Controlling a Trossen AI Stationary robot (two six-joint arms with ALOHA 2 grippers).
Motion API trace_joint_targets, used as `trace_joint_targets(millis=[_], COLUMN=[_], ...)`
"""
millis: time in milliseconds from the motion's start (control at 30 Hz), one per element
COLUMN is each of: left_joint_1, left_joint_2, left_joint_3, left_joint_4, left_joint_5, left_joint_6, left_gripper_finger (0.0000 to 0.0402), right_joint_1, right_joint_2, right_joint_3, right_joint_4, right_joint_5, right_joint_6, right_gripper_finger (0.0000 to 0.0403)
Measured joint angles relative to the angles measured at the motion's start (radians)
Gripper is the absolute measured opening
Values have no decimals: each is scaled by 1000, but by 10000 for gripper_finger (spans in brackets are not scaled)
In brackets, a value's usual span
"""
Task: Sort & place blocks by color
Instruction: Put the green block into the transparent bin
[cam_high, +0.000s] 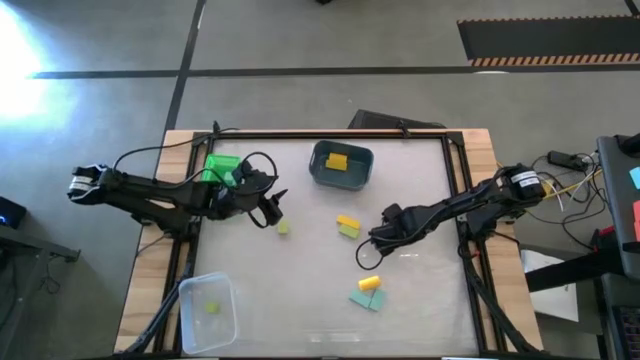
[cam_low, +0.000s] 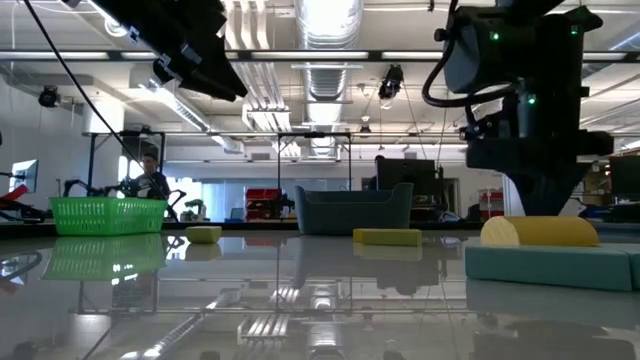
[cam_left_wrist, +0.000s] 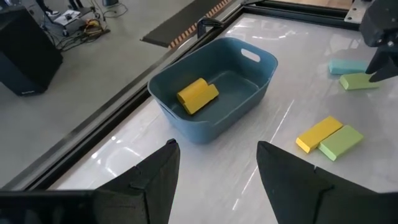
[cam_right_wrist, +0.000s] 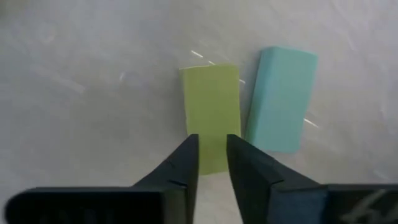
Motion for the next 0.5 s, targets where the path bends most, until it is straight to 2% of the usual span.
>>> trace_joint_targets(millis=[133,233,367,500], left_joint_1=[0,0,0,0], left_joint_2=[0,0,0,0], left_joint_3=[0,0,0,0], left_joint_4=[0,0,1,2], left_joint_5=[0,0,0,0], left_joint_6=[18,26,36,44], left_gripper_finger=[198,198,198,198], right_joint_1=[0,0,0,0], right_joint_2=[0,1,-2,-19], right_joint_3=[0,-1,-2,3], right_joint_4=[15,34,39,40], right_joint_5=[-1,-1,-6,-17], right_joint_6=[-12,-22,-52,-84], right_gripper_finger=[22,13,29,74])
